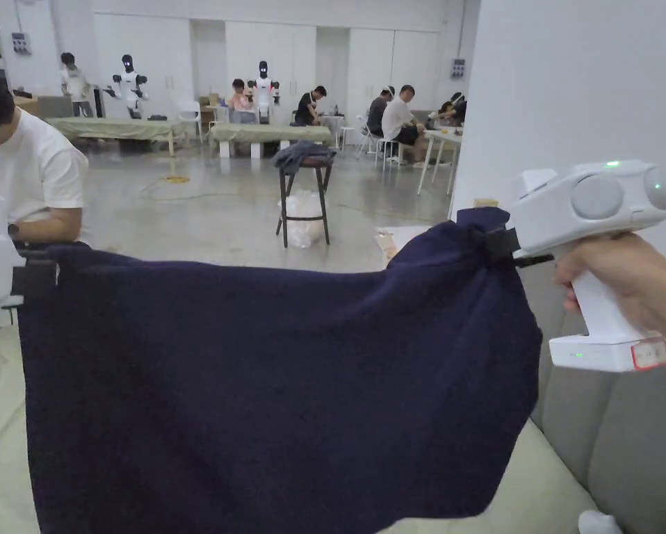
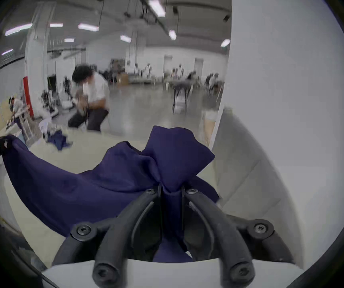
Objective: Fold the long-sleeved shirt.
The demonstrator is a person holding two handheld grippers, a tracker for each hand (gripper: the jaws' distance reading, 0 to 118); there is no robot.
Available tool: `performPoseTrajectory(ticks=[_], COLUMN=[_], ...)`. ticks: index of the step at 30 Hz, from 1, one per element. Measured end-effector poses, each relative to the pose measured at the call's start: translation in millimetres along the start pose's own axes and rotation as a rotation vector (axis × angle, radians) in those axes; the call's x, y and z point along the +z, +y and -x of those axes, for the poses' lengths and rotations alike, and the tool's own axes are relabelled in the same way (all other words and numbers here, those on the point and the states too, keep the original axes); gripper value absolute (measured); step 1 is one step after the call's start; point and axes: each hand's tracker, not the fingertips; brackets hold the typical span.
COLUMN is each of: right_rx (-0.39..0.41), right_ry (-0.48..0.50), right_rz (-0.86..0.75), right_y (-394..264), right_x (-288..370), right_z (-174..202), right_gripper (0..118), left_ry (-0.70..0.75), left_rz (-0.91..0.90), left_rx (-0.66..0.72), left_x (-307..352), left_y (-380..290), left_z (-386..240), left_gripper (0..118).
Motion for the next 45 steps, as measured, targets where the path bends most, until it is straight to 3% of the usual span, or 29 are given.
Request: performPoseTrajectory(ticks=[3, 7, 14, 17, 22, 23, 25, 26, 28, 32, 36, 39, 43, 45], right_rx=[-0.034, -0.074, -0.068, -0.092, -0.148, -0.150, -0.151, -0.158, -0.155, -0.094, -0.062, -0.029, 0.002, 0.065], right_ry=[-0.040, -0.062, -0.066, -0.055, -0.033, -0.029, -0.028, -0.024, -0.026, 0.019, 0.047, 0.030, 0.080, 0.075], right_rz=[-0.123, -0.171, -0.176, -0.122, 0.080, 0.116, 0.171, 0.188, 0.185, 0.144, 0.201, 0.321, 0.653, 0.764], right_y=[62, 113, 94, 47, -61, -81, -116, -126, -141, -173, -248, -326, -435, -478], right_x=[13, 5, -53, -94, -163, -171, -177, -176, -173, -111, -34, 4, 17, 12], right_z=[-1, 1, 6, 6, 9, 10, 12, 10, 2, 1, 9, 15, 30, 40], right_gripper=[14, 14, 14, 14, 14, 14, 14, 14, 14, 14, 14, 14, 14, 14], left_ry=[0.016, 0.030, 0.070, 0.071, 0.036, 0.026, 0.006, 0.001, -0.001, 0.009, -0.028, -0.072, -0.113, -0.125], left_rz=[-0.065, -0.070, -0.039, 0.006, 0.238, 0.232, 0.253, 0.250, 0.240, 0.202, 0.297, 0.437, 0.674, 0.740], left_rx=[0.031, 0.081, 0.145, 0.135, 0.156, 0.153, 0.133, 0.136, 0.129, 0.026, -0.052, -0.020, 0.000, 0.033], left_x=[-12, -37, -92, -124, -178, -145, -144, -165, -156, -85, 3, 40, 65, 67], left_y=[70, 121, 98, 51, -39, 8, 7, -55, -53, -115, -195, -276, -375, -405], left_z=[11, 18, 18, 13, 7, 9, 8, -2, -2, -17, -43, -38, -43, -39], left_gripper=[12, 12, 12, 12, 12, 12, 12, 12, 12, 12, 12, 12, 12, 12])
